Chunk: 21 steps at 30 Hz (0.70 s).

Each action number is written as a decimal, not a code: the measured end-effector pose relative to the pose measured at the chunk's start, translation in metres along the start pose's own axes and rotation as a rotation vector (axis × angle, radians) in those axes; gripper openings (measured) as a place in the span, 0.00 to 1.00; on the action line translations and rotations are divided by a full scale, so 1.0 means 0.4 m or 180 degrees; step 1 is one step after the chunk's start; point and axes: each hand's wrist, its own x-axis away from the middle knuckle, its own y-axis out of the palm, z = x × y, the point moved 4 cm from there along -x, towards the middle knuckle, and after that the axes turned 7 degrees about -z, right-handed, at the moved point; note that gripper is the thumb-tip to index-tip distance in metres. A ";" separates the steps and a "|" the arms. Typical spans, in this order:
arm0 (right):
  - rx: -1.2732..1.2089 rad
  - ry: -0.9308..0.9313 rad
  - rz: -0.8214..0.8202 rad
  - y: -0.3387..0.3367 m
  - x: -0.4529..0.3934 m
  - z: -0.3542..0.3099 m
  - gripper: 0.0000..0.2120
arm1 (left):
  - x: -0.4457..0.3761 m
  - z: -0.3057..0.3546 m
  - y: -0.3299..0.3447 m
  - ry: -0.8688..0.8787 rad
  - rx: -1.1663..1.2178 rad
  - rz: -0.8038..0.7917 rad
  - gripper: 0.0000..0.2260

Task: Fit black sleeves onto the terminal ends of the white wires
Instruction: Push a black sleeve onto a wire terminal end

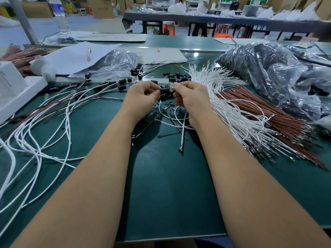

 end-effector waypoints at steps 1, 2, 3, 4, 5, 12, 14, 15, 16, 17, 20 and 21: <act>-0.0007 -0.0006 0.0000 0.000 0.000 0.000 0.10 | 0.000 0.000 0.000 -0.0006 0.0004 -0.0003 0.04; -0.0015 -0.0012 0.0000 0.001 0.000 0.001 0.09 | 0.000 0.000 0.000 -0.0012 0.0019 0.0000 0.04; -0.0016 -0.0017 0.0003 0.001 -0.001 0.002 0.08 | 0.000 0.000 0.001 -0.0016 0.0038 0.0011 0.04; -0.0015 -0.0023 0.0010 0.001 -0.002 0.003 0.08 | 0.000 0.000 0.000 -0.0010 0.0043 0.0031 0.04; -0.0021 -0.0030 0.0018 0.001 -0.002 0.004 0.07 | 0.001 0.001 0.000 0.0007 0.0035 0.0056 0.04; -0.0165 -0.0043 -0.0039 0.000 0.001 0.009 0.07 | 0.007 0.008 -0.001 0.0140 -0.0074 0.0208 0.03; -0.0185 -0.0037 -0.0102 0.002 0.004 0.011 0.07 | 0.008 0.002 0.001 0.0064 -0.0046 0.0194 0.03; -0.0175 -0.0038 -0.0128 0.003 0.006 0.011 0.07 | 0.008 -0.002 0.002 0.0022 -0.0015 0.0188 0.03; -0.0159 -0.0039 -0.0152 0.003 0.007 0.011 0.07 | 0.007 -0.005 0.002 -0.0018 0.0025 0.0189 0.03; -0.0150 -0.0037 -0.0172 0.004 0.008 0.010 0.07 | 0.007 -0.006 0.003 -0.0051 0.0071 0.0200 0.04; -0.0166 -0.0009 -0.0208 0.003 0.009 0.007 0.06 | 0.008 -0.007 0.004 -0.0108 0.0245 0.0246 0.04; -0.0169 -0.0002 -0.0211 0.002 0.009 0.006 0.06 | 0.009 -0.006 0.005 -0.0118 0.0300 0.0244 0.05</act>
